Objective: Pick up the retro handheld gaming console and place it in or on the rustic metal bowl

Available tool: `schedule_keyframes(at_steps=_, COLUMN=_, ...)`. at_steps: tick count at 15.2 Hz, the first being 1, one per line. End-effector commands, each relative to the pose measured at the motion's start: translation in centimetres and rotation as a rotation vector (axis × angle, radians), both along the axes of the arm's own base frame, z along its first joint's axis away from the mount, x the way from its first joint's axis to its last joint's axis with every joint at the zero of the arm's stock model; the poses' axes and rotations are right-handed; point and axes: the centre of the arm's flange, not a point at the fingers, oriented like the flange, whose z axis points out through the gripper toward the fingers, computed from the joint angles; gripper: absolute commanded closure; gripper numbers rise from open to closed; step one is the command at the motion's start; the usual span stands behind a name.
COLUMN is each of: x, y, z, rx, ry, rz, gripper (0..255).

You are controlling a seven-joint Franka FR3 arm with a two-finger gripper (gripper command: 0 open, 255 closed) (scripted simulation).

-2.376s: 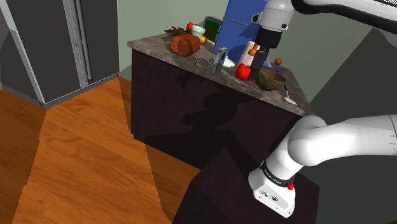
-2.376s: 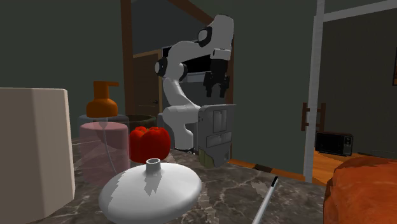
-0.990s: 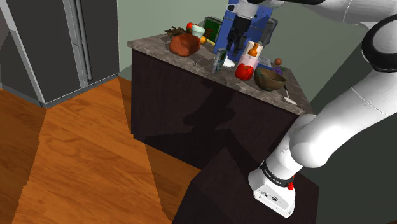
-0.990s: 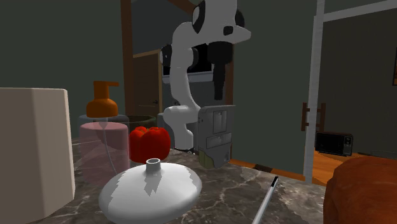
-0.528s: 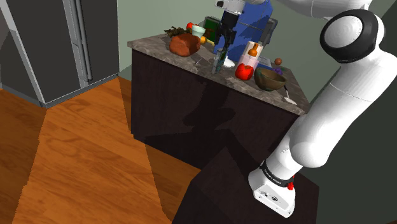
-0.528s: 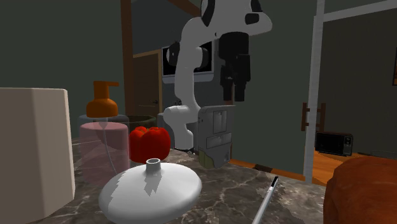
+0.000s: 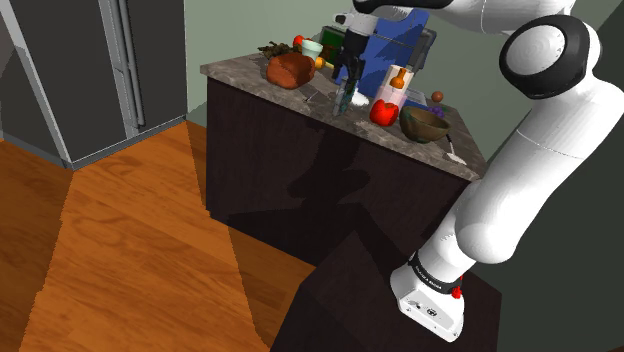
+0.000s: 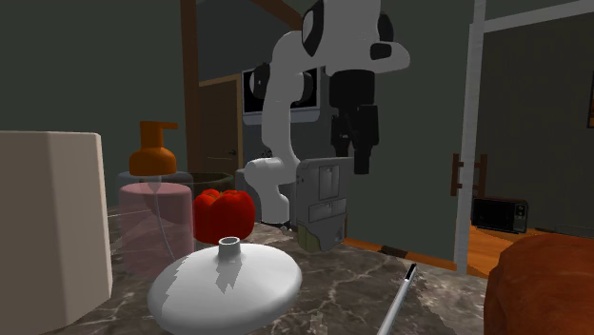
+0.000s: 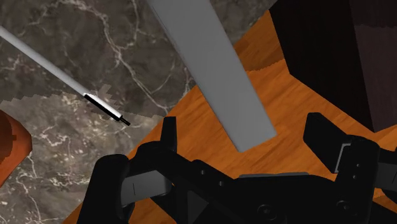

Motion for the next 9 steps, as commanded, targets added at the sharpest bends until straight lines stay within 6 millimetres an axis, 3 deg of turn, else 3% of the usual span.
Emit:
schedule_keyframes(at_steps=1, x=0.04, y=0.05, z=-0.22, rx=0.000, ry=0.000, rz=0.000, gripper=0)
schedule_keyframes(at_steps=6, x=0.04, y=0.05, z=-0.22, rx=0.000, ry=0.000, rz=0.000, gripper=0)
schedule_keyframes(at_steps=7, x=0.04, y=0.05, z=-0.22, rx=0.000, ry=0.000, rz=0.000, gripper=255)
schedule_keyframes(at_steps=9, x=0.04, y=0.05, z=-0.22, rx=0.000, ry=0.000, rz=0.000, gripper=255)
